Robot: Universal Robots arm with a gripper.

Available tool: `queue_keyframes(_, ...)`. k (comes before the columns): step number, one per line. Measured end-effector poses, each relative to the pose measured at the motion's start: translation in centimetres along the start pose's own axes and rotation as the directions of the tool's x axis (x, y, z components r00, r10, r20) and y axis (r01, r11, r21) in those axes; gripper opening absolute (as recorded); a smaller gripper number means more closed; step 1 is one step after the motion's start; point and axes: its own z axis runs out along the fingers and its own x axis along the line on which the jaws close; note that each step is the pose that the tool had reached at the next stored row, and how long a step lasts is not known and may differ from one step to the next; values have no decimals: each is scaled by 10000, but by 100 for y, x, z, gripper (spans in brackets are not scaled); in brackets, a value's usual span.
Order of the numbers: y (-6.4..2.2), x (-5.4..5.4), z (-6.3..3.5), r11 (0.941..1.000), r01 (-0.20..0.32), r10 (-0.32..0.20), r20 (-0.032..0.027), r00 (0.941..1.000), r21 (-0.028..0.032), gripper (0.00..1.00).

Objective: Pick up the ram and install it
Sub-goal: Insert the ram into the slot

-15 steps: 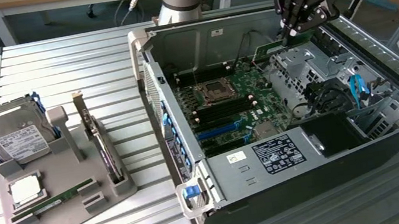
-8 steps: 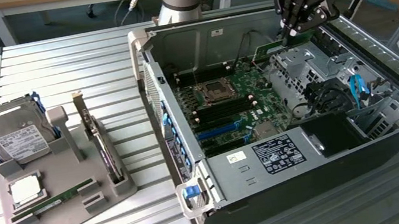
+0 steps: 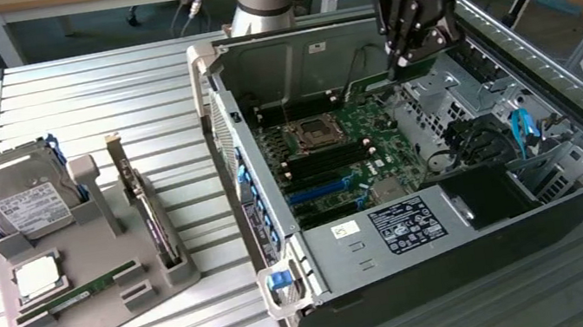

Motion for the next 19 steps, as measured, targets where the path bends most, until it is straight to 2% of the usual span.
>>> queue_keyframes(4, 40, -13, 74, 10000, -56, 57, -2, 10000, 2, 13)
queue_keyframes(6, 60, -29, 113, 9998, -201, 201, -46, 9998, 3, 13)
queue_keyframes(7, 68, -39, 148, 9992, -403, 403, -94, 9991, 8, 13)
queue_keyframes(9, 73, -46, 184, 9979, -653, 653, -135, 9978, 16, 13)
queue_keyframes(11, 84, -56, 235, 9939, -1100, 1100, -186, 9938, 28, 13)
queue_keyframes(19, 143, -57, 368, 9927, -1203, 1203, -192, 9926, 33, 13)
